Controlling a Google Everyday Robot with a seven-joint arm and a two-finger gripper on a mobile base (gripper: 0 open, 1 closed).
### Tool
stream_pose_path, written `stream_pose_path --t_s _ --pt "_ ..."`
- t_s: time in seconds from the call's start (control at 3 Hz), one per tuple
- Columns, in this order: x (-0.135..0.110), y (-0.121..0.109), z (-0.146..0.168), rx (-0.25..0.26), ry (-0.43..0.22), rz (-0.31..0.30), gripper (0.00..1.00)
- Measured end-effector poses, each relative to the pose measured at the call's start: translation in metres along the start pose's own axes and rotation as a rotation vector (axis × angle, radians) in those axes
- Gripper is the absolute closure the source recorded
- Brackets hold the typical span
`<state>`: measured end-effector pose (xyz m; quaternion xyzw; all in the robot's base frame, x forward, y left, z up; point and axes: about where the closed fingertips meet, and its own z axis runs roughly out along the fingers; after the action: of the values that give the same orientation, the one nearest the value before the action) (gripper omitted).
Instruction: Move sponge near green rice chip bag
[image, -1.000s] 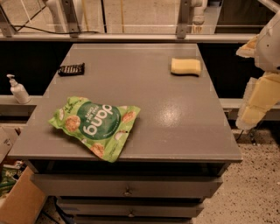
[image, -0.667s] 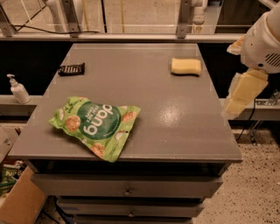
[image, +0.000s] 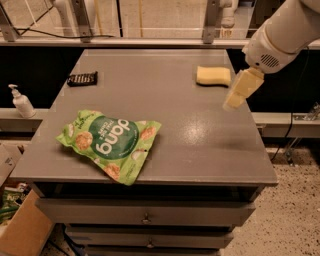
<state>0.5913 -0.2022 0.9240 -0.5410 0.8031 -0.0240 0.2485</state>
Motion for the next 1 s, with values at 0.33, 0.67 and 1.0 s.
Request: stream_pose_path --t_s 0.33,0.67,1.0 --pt "-0.007 -0.033 0.032 0.040 0.011 0.047 0.00" --pt "-0.008 -0.063 0.059 0.084 0.043 0.080 0.00" --pt "-0.005 -0.085 0.079 0.108 0.074 0.112 0.00"
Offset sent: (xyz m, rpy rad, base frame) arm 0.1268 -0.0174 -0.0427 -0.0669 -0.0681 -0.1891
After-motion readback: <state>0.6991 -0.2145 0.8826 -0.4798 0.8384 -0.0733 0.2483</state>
